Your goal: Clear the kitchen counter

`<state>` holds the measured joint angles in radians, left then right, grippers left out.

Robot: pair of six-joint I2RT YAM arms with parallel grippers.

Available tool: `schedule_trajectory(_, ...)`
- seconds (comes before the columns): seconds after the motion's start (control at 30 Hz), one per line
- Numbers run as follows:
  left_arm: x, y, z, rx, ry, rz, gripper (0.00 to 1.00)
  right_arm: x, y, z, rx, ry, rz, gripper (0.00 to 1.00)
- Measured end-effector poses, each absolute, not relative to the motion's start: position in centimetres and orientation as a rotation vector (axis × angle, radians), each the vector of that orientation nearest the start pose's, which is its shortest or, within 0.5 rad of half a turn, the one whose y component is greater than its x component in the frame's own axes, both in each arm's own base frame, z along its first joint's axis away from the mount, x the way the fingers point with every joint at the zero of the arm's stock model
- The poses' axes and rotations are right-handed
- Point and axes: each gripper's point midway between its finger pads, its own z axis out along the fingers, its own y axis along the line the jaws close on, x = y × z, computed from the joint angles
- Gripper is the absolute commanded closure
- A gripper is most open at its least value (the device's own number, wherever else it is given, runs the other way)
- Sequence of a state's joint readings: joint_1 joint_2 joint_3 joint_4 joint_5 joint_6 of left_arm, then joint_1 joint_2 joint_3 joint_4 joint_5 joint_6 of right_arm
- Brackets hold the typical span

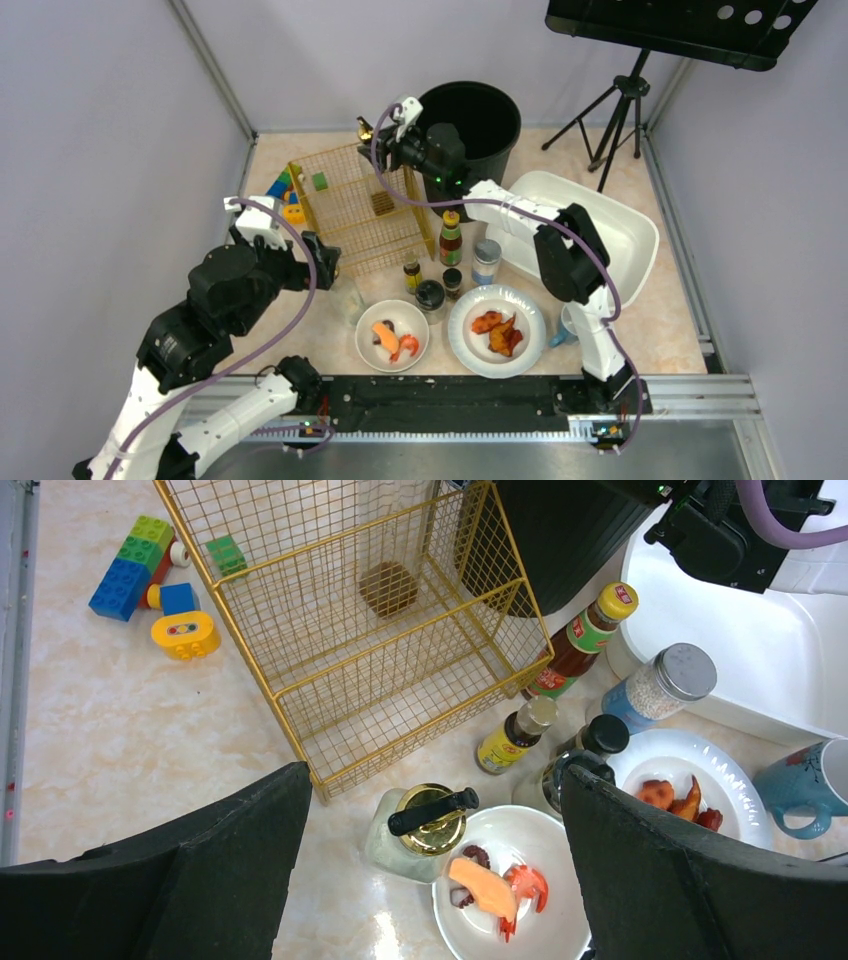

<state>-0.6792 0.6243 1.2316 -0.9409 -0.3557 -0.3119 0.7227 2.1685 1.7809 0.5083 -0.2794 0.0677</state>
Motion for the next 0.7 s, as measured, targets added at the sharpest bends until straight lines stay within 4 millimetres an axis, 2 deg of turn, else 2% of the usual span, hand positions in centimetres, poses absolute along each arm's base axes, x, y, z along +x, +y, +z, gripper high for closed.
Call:
schedule_trajectory(0.23, 17.9, -8.1, 34.1, 0.106, 1.891, -0.341, 0.01, 46.0, 47.8, 29.3, -0.696, 1.322, 0.836, 0.38)
schedule_trajectory(0.5, 17.9, -8.1, 34.1, 0.105, 1.890, -0.342, 0.01, 45.0, 47.5, 32.1, -0.681, 1.291, 0.826, 0.30)
schedule_trajectory(0.7, 17.9, -8.1, 34.1, 0.106, 1.890, -0.343, 0.01, 43.9, 47.4, 33.8, -0.685, 1.282, 0.814, 0.20)
